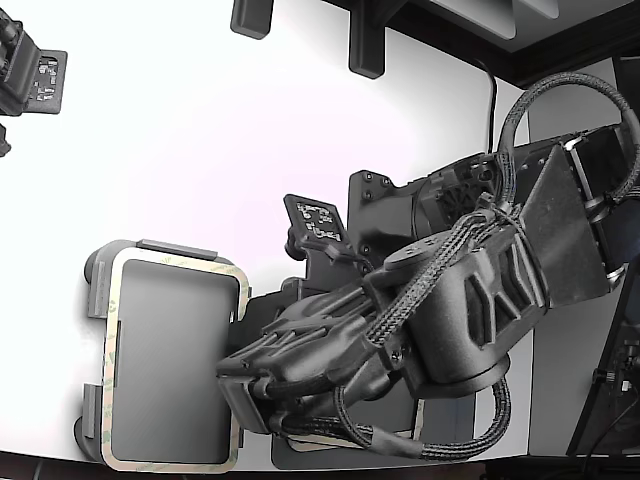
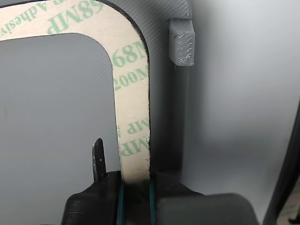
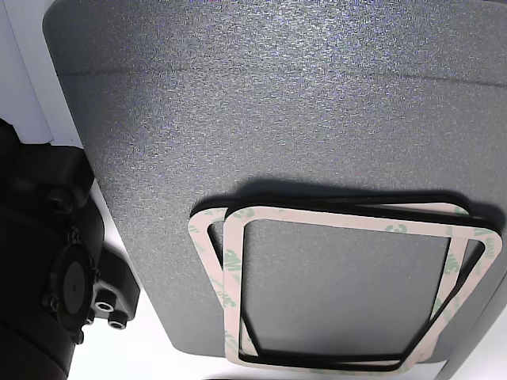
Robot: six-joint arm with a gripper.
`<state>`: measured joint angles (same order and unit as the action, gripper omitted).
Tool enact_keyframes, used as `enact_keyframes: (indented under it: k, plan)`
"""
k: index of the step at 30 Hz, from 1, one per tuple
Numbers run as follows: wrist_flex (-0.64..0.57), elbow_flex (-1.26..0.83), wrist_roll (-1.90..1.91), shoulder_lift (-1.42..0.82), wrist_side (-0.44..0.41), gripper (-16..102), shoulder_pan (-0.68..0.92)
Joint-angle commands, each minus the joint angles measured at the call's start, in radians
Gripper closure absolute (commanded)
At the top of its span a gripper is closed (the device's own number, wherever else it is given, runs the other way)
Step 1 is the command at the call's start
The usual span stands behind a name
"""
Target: Grab top frame and put it into gray box.
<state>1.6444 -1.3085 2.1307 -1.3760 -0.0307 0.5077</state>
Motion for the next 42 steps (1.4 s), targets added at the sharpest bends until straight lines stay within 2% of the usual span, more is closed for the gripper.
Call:
enact_keyframes:
  k: [1, 42]
  plan:
    - [0.011, 0.012, 0.0, -0.034, 0.002, 99, -0.015]
    - [0.002, -0.005, -0.035, -0.018, 0.058, 99, -0.057]
